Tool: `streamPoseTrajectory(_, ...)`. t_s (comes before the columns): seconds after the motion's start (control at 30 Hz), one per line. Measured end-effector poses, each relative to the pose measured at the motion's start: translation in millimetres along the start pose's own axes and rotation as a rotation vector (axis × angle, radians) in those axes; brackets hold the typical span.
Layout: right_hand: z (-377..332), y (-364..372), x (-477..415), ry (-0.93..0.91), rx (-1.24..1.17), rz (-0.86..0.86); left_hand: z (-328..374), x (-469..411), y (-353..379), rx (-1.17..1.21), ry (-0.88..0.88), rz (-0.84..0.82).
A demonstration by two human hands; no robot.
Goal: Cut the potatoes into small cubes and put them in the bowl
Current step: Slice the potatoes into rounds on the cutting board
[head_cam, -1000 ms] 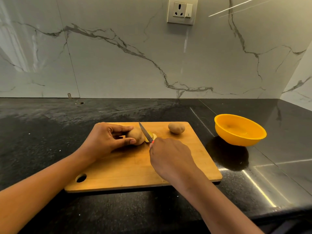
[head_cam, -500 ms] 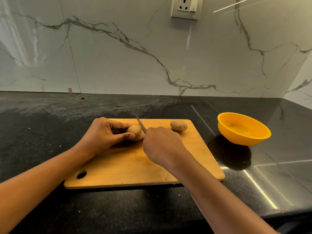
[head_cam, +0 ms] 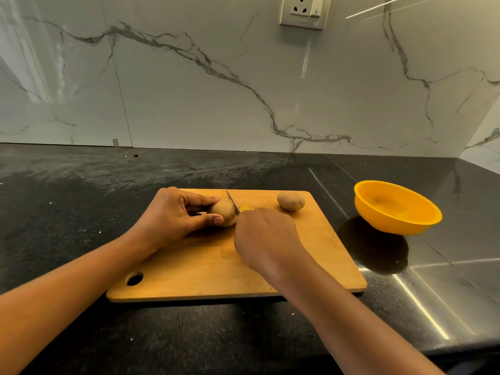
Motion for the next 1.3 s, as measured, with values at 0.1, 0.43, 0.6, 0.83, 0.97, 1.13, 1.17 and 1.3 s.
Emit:
streamPoseTrajectory(0.1,-2.1,1.1,-16.1,0.039,-0.016,-0.046,-0.7,-1.0,-0.1,-0.023,0.007,0.004)
streamPoseTrajectory(0.43,3.2,8.5,-7.7,0.003,-0.016,-0.059,2.0,-0.1,0.9,-0.020,-0.006,-0.008)
streamPoseTrajectory(0.6,-2.1,10.8,-5.8,0.017,0.012,-0.036,-0.8,0.4,0.4,-0.021,-0.024,-0.014)
streamPoseTrajectory(0.83,12.9,18.3,37.7,-0.022,0.094,-0.135,-4.6,0.2,-0.2,0.128,-0.113,-0.012)
streamPoseTrajectory(0.97,23.5,17.9,43.3,0.010,0.033,-0.116,-6.6,0.1,0.9,0.214,-0.145,-0.001)
streamPoseTrajectory(1.13,30.2,14.4,22.1,0.118,-0.139,-0.096,-7.7,-1.0,0.6,0.231,-0.148,-0.009)
streamPoseTrajectory(1.17,32.4,13.4,16.9,0.141,-0.174,-0.077,-7.3,-0.9,0.4,0.227,-0.144,-0.010)
streamPoseTrajectory(1.3,39.8,11.8,4.2,0.183,-0.271,-0.026,-6.4,0.2,0.3,0.225,-0.132,-0.018)
Point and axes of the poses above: each hand's wrist, its own x-axis away from the middle knuckle, its own y-axis out of the palm, z = x × y, the point moved 4 cm from there along -x, towards the middle knuckle, and after that the axes turned 9 degrees about y, right-handed, at the moved point
